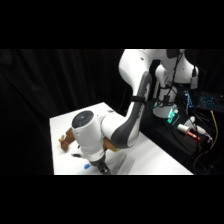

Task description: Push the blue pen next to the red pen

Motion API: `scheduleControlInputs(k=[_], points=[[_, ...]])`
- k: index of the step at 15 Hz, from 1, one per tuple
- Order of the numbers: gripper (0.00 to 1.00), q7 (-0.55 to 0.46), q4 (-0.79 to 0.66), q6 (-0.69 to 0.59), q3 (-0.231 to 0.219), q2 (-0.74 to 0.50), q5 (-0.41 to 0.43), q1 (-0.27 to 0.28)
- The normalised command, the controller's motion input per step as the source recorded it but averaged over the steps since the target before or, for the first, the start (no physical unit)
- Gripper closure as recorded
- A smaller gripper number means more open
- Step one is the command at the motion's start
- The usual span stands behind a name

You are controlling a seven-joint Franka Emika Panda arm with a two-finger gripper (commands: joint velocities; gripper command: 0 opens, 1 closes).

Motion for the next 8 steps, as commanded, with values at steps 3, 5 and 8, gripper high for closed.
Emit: scheduleControlInputs(k=[3, 5, 8], points=[[0.00, 0.02, 0.18, 0.06, -0.003, 0.12, 0.074, 0.000], [0.00, 0.00, 0.12, 0.10, -0.050, 0.06, 0.065, -0.066], [0.00, -0.02, 0.11, 0.11, -0.069, 0.05, 0.074, -0.130]])
